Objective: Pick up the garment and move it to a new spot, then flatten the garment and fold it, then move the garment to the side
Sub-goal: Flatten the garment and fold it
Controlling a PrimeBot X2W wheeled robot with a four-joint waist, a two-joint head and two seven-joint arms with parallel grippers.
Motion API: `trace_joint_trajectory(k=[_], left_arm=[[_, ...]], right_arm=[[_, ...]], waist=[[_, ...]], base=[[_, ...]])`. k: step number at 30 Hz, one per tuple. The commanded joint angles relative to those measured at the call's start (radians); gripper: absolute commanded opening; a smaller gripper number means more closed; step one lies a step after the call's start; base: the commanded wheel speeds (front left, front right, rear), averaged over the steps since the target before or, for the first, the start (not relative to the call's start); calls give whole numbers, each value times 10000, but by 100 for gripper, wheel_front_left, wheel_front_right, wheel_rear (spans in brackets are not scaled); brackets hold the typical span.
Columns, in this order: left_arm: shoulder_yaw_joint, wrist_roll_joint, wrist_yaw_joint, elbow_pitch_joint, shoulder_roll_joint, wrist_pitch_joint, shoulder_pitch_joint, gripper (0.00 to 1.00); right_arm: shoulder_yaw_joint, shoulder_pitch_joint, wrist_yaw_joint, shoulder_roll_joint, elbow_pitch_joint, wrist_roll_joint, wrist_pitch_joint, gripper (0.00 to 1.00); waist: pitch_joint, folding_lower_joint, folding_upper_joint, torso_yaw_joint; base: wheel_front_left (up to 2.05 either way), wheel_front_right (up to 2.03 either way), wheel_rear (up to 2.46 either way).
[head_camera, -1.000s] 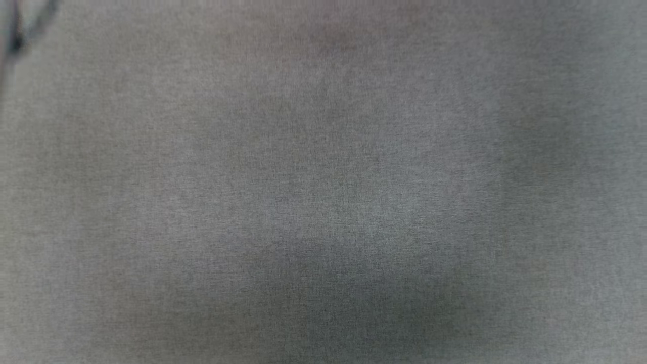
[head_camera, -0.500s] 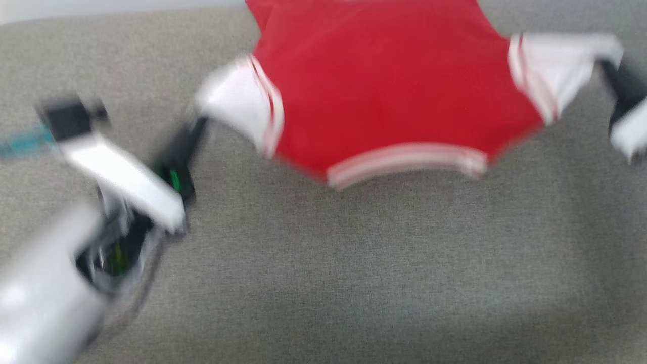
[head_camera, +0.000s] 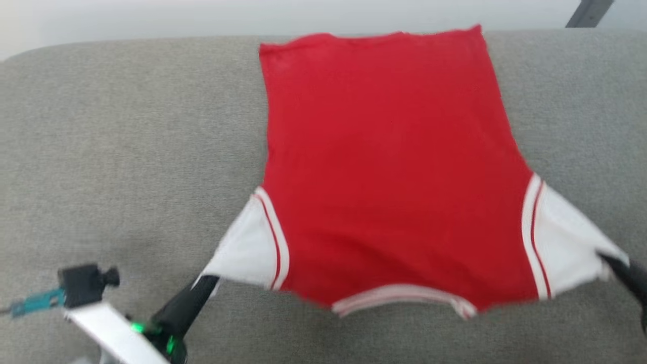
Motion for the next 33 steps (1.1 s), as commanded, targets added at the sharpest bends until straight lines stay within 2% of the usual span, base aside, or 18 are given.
trace_joint_trajectory(k=[1, 6, 11, 20, 26, 27, 28, 29, 33], left_arm=[[138, 65, -19, -153, 89, -52, 270, 0], [1017, 319, -20, -786, 350, -57, 1647, 0], [1216, 659, -20, -776, -52, -58, 2140, 0], [521, 612, -20, 886, -1464, 670, 1192, 0], [325, 773, -19, 1448, -1864, 690, 926, 0], [299, 784, -19, 1491, -1892, 684, 904, 0], [279, 799, -20, 1526, -1910, 678, 899, 0], [253, 816, -19, 1553, -1921, 667, 894, 0], [218, 889, -19, 1536, -1938, 574, 908, 0]], right_arm=[[-156, 354, 0, -55, -216, -34, 85, 0], [-1170, 2280, 0, 350, -1412, -191, 511, 0], [-1823, 2792, 0, 1009, -1864, -597, 992, 0], [-1151, 1175, 0, 2202, -56, -1253, 1961, 0], [-538, 546, -3, 2345, 1005, -2113, 1722, 0], [-465, 502, -4, 2319, 1056, -2252, 1623, 20], [-433, 460, -4, 2256, 1082, -2348, 1542, 56], [-456, 430, -14, 2198, 1099, -2366, 1505, 100], [-778, 345, -17, 1789, 834, -2221, 1525, 100]], waist=[[-26, 0, -1, 50], [-4, 0, -1, 147], [64, 0, -1, 168], [303, 0, -1, 135], [466, 0, -1, 215], [471, 0, -1, 231], [469, 0, -1, 249], [460, 0, -1, 266], [428, 0, -1, 298]], base=[[0, 0, 0], [0, 0, 0], [0, 0, 0], [0, 0, 0], [0, 0, 0], [0, 0, 0], [0, 0, 0], [0, 0, 0], [0, 0, 0]])
